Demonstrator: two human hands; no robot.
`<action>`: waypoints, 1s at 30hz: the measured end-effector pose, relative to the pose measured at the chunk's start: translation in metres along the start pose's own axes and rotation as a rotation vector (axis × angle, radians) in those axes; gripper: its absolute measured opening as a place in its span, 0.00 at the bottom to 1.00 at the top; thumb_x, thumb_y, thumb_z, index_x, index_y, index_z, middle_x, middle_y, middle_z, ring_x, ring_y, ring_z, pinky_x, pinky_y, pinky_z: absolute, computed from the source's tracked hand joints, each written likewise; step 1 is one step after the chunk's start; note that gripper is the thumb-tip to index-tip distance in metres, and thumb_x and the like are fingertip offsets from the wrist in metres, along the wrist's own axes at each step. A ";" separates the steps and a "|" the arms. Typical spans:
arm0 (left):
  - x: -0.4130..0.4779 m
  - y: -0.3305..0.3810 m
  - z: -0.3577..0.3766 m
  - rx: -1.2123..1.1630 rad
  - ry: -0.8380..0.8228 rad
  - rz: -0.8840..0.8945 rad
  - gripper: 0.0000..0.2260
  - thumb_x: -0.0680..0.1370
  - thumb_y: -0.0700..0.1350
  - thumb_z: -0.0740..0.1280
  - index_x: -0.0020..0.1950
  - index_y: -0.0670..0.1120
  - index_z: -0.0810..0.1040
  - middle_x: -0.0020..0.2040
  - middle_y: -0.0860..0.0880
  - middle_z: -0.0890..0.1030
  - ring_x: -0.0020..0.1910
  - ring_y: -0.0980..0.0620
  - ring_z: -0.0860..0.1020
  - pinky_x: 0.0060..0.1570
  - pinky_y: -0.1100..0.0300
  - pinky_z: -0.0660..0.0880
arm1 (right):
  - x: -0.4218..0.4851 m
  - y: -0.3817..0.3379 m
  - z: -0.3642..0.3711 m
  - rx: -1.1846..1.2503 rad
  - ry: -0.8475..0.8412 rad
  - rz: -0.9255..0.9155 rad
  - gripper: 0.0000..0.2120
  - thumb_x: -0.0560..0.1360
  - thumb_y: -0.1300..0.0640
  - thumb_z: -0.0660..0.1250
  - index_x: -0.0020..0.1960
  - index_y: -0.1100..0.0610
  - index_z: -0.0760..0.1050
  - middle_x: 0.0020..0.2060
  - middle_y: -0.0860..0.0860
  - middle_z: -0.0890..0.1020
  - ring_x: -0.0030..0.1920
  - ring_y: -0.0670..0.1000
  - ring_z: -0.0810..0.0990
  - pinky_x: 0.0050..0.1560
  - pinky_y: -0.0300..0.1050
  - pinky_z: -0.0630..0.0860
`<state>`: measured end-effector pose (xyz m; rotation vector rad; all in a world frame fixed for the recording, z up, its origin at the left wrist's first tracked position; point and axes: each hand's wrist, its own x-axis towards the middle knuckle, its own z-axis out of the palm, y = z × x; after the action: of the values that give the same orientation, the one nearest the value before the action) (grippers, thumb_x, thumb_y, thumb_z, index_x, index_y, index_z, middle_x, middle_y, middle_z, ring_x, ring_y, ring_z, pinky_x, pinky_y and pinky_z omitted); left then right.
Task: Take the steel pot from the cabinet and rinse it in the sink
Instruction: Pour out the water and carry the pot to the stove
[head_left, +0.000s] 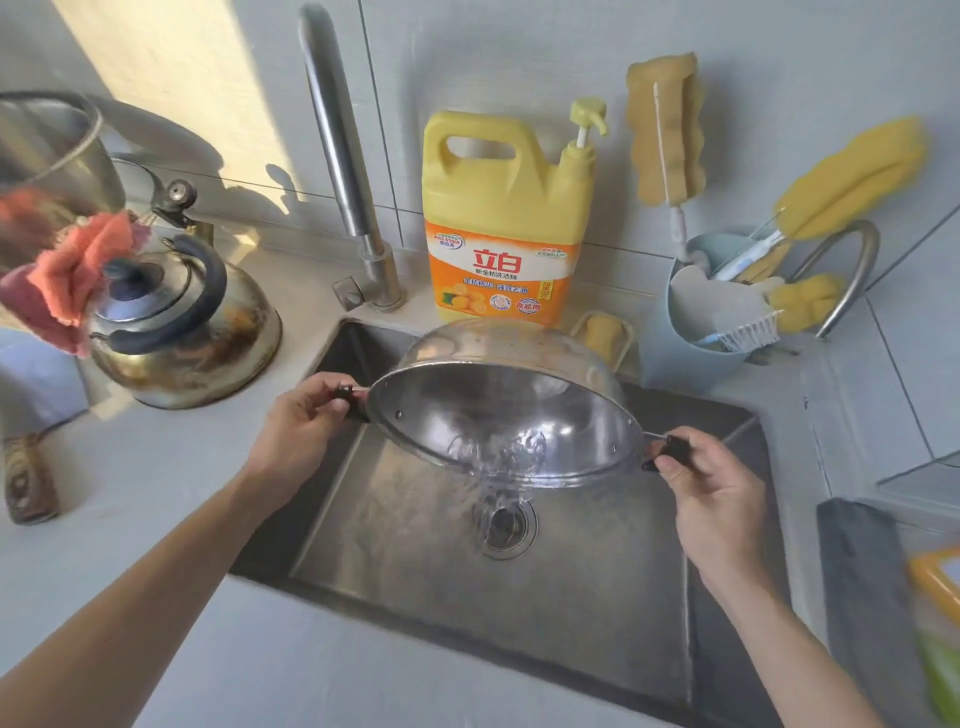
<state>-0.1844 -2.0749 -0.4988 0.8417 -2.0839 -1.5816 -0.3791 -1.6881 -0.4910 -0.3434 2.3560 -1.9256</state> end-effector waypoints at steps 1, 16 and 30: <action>-0.001 0.008 -0.004 0.029 0.003 0.040 0.21 0.85 0.28 0.62 0.51 0.53 0.85 0.48 0.56 0.88 0.52 0.54 0.83 0.62 0.53 0.77 | 0.000 -0.009 -0.003 -0.009 -0.001 -0.027 0.16 0.78 0.76 0.69 0.56 0.57 0.82 0.43 0.38 0.89 0.47 0.43 0.87 0.55 0.30 0.79; -0.091 0.245 -0.063 0.175 0.122 0.471 0.16 0.78 0.18 0.62 0.57 0.34 0.82 0.50 0.57 0.87 0.52 0.70 0.84 0.57 0.71 0.78 | -0.022 -0.226 -0.087 0.043 -0.016 -0.371 0.13 0.78 0.76 0.67 0.56 0.63 0.81 0.52 0.60 0.87 0.54 0.54 0.86 0.64 0.43 0.80; -0.094 0.268 -0.064 0.038 -0.118 -0.044 0.11 0.88 0.37 0.64 0.58 0.49 0.83 0.54 0.38 0.89 0.48 0.42 0.89 0.50 0.44 0.87 | -0.029 -0.231 -0.110 0.024 -0.175 0.102 0.15 0.82 0.66 0.70 0.67 0.55 0.80 0.58 0.55 0.87 0.53 0.54 0.89 0.44 0.53 0.88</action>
<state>-0.1344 -2.0093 -0.2196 0.8307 -2.1973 -1.6564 -0.3454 -1.6187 -0.2455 -0.3661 2.1949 -1.7981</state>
